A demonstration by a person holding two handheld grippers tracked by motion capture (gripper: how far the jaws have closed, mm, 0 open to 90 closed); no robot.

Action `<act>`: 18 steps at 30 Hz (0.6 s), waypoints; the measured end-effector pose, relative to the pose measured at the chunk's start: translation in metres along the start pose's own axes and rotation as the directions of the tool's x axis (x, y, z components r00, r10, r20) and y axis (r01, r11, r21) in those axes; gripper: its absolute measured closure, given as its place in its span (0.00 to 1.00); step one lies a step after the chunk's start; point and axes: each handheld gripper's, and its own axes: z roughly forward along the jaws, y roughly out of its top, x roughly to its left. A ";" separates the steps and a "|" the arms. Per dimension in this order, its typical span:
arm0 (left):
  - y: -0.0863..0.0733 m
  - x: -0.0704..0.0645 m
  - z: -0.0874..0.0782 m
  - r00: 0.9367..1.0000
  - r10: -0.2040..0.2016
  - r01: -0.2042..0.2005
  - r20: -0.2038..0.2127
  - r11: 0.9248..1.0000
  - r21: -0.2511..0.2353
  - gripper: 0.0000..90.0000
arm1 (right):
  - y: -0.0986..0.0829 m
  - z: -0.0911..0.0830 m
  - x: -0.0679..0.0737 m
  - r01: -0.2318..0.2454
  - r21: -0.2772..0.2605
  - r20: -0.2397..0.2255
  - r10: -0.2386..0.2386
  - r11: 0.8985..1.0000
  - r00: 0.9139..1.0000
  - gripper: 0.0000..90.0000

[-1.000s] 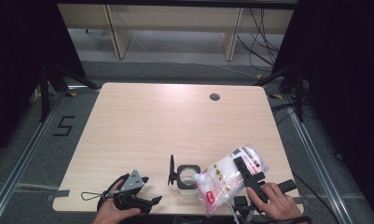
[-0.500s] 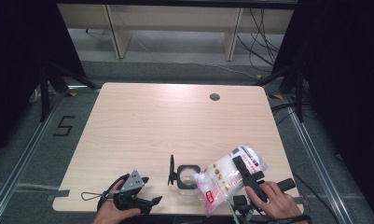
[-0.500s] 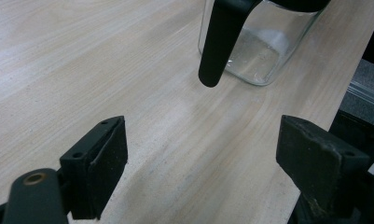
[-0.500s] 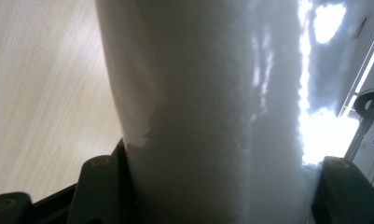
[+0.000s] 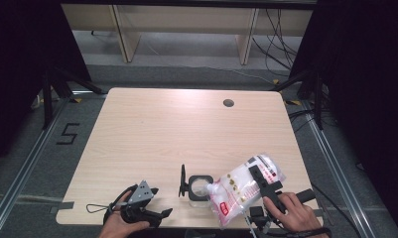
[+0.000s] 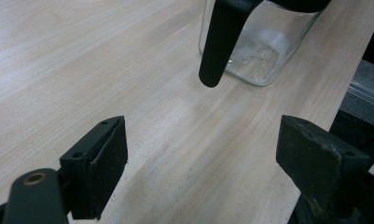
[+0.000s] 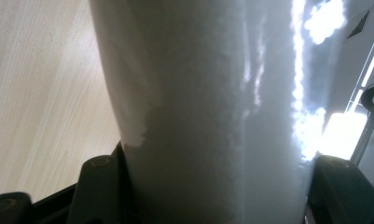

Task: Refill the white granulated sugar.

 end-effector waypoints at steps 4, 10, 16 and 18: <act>0.000 -0.001 0.000 1.000 -0.009 0.009 0.001 1.000 -0.006 0.18 | 0.001 -0.001 -0.002 0.007 -0.004 0.009 -0.006 1.000 1.000 0.48; 0.000 0.000 0.000 1.000 -0.001 0.001 -0.001 1.000 0.000 0.18 | 0.000 -0.001 -0.002 -0.003 -0.004 0.009 0.003 1.000 1.000 0.48; 0.000 -0.001 0.000 1.000 -0.007 0.007 0.002 1.000 -0.007 0.18 | 0.001 -0.001 -0.004 0.020 -0.027 0.015 -0.020 0.999 1.000 0.48; 0.000 0.000 0.000 1.000 -0.003 0.003 -0.002 1.000 -0.003 0.18 | 0.002 0.002 -0.002 0.011 -0.073 0.066 -0.007 0.997 0.998 0.48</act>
